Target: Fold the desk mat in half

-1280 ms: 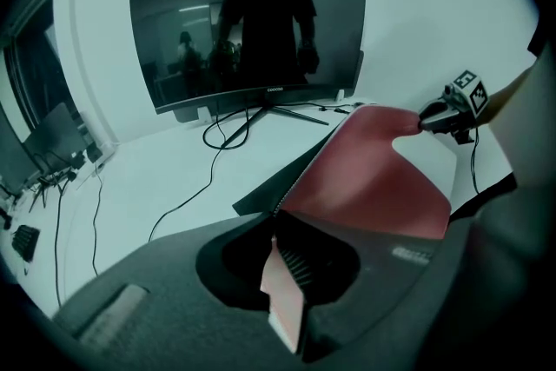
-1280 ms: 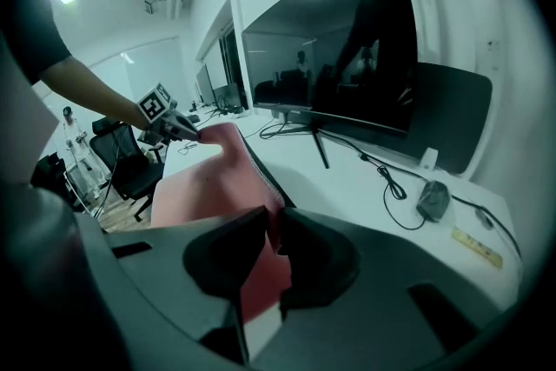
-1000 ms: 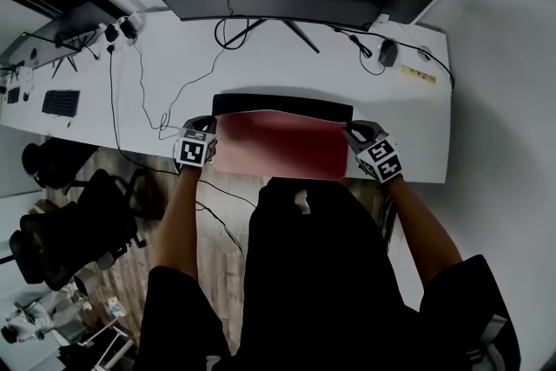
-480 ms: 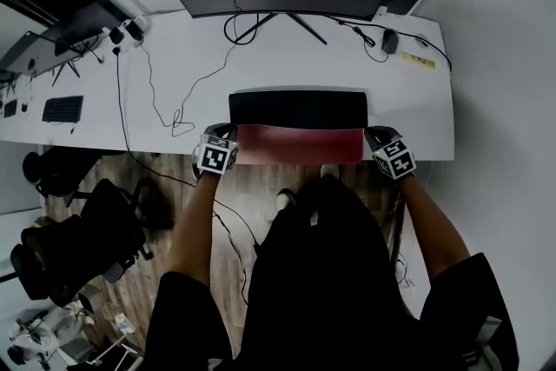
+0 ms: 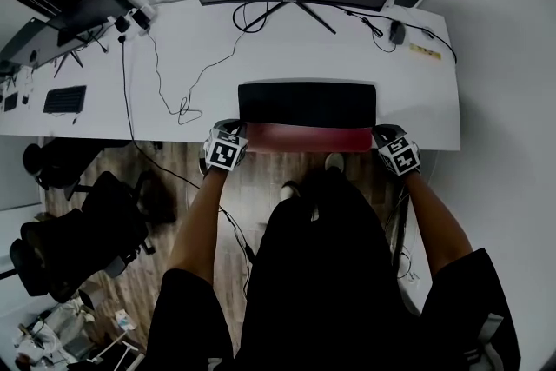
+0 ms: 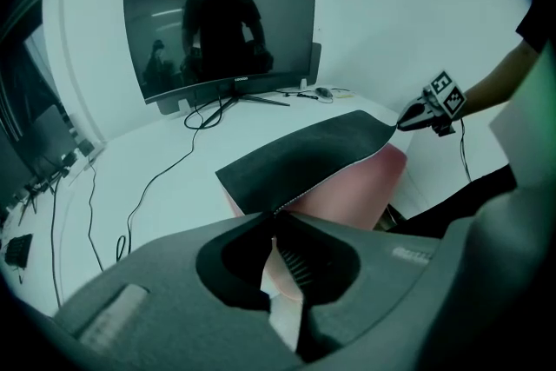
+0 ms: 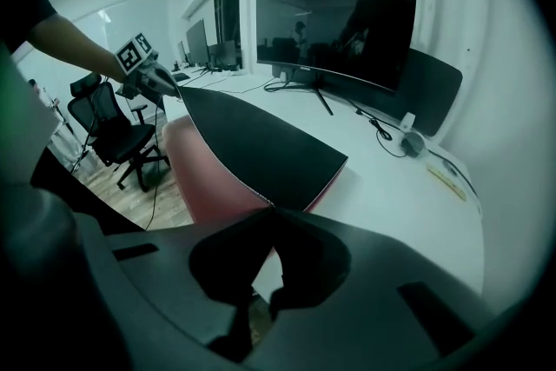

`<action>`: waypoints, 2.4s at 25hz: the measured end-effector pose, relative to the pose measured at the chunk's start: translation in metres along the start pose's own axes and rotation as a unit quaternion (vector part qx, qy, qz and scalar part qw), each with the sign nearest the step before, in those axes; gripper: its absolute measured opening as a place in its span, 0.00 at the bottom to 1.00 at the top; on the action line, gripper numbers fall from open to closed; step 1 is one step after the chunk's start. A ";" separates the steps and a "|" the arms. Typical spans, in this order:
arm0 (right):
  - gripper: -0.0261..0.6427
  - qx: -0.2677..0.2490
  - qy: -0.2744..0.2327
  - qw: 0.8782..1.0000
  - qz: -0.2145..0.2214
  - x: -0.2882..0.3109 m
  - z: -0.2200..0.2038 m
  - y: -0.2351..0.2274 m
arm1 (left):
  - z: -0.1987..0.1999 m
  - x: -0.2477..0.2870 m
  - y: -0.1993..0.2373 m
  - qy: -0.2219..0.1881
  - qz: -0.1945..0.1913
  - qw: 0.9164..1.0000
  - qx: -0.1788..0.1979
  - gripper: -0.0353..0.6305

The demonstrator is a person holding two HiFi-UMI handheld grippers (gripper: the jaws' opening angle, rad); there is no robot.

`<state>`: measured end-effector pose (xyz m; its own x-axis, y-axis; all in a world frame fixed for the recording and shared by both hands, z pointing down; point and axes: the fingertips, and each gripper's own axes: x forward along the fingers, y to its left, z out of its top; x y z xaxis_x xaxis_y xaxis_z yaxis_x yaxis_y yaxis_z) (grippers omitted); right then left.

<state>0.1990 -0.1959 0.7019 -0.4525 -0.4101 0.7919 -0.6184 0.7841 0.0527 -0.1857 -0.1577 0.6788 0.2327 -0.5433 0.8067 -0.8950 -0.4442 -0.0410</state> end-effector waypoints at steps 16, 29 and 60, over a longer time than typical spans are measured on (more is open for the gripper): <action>0.04 -0.009 0.010 1.000 0.009 -0.005 -0.029 0.025 | -0.037 -0.004 -0.021 0.022 -0.020 0.999 0.015 0.10; 0.04 0.006 0.033 0.999 0.003 -0.011 -0.050 0.043 | -0.064 -0.008 -0.040 0.045 -0.030 0.998 0.025 0.10; 0.04 0.053 0.042 0.998 -0.012 -0.006 -0.071 0.042 | -0.084 0.017 -0.039 0.086 -0.025 0.995 0.041 0.11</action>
<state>0.2213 -0.1277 0.7430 -0.3839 -0.3840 0.8397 -0.6950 0.7189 0.0111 -0.1788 -0.0895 0.7433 0.2002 -0.3922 0.8978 -0.8481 -0.5281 -0.0416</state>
